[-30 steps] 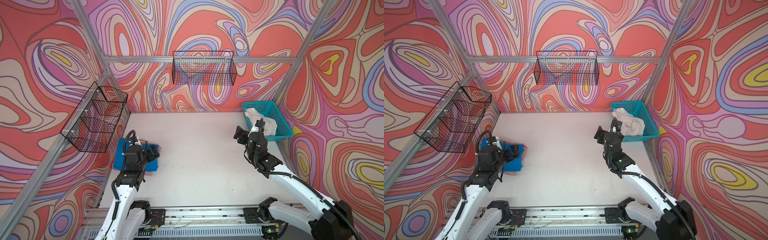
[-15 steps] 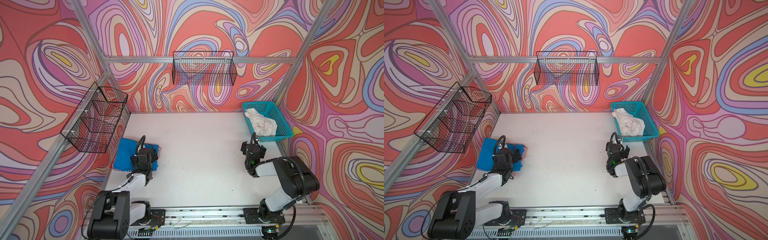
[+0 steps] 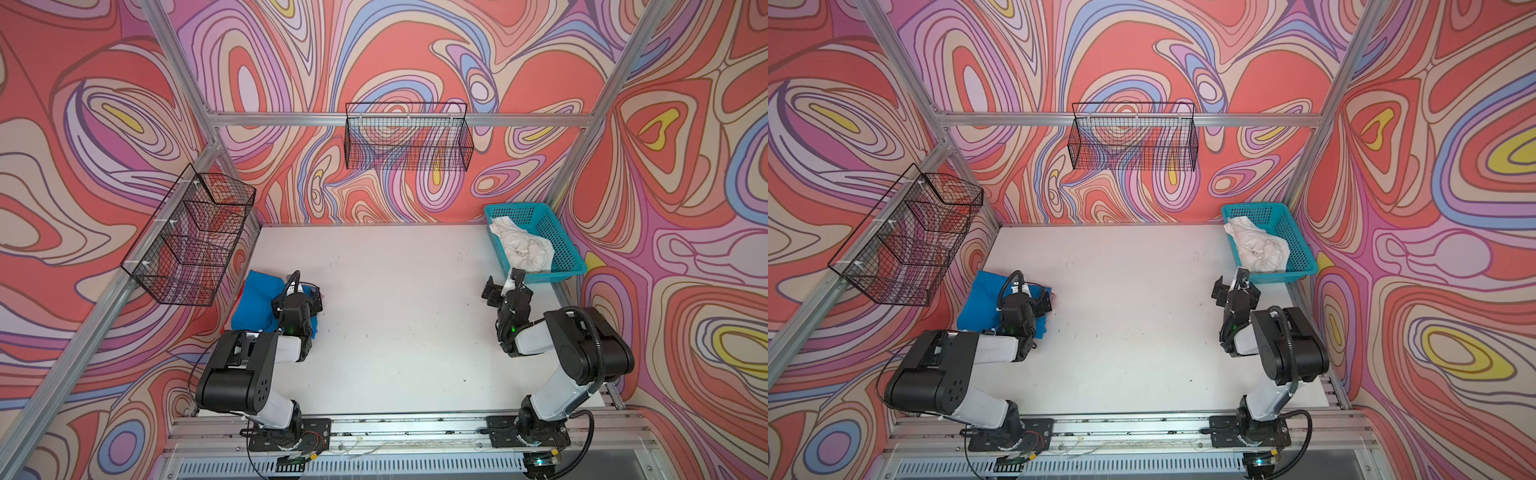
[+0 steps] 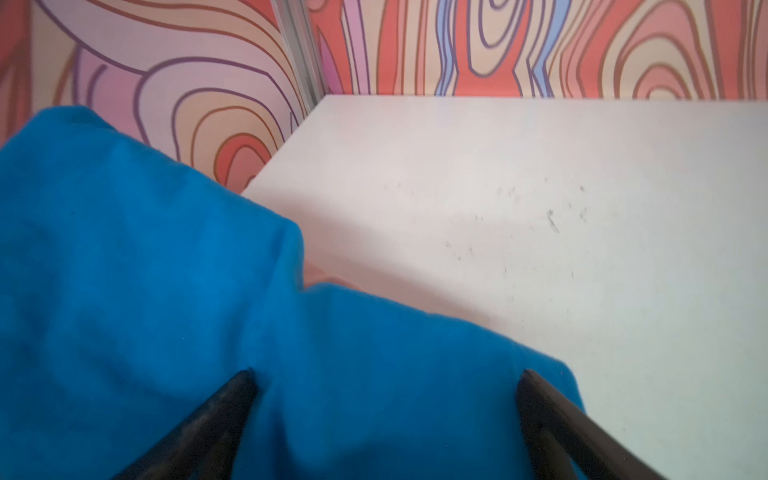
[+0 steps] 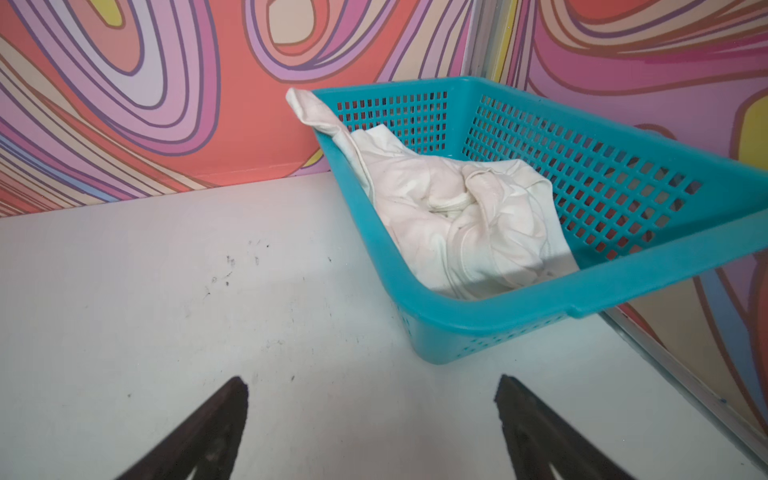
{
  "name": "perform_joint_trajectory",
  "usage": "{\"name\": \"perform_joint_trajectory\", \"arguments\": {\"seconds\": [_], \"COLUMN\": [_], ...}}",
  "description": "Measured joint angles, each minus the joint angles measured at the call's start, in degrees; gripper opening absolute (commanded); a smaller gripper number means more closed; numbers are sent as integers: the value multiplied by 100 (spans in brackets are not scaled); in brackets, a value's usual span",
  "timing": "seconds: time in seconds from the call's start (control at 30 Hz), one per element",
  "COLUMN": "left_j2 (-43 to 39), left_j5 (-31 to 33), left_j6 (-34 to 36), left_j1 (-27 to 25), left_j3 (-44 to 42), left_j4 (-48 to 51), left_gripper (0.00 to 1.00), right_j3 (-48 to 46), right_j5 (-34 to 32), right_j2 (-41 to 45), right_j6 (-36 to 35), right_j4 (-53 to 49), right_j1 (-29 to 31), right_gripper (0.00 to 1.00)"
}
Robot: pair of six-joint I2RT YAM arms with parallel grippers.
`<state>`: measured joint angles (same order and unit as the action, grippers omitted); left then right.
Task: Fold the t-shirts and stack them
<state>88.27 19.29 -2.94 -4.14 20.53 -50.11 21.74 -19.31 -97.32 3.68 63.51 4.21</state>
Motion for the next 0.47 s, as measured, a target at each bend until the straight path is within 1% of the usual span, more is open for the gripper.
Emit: {"name": "perform_joint_trajectory", "arguments": {"seconds": [0.47], "left_j2": [13], "left_j5": [-83], "left_j6": [190], "left_j1": [-55], "left_j3": [-83], "left_j4": [-369], "left_gripper": [100], "right_j3": [7], "right_j5": [249], "right_j2": [-7], "right_j6": [-39], "right_j4": [144], "right_j1": [0], "right_gripper": [98]}}
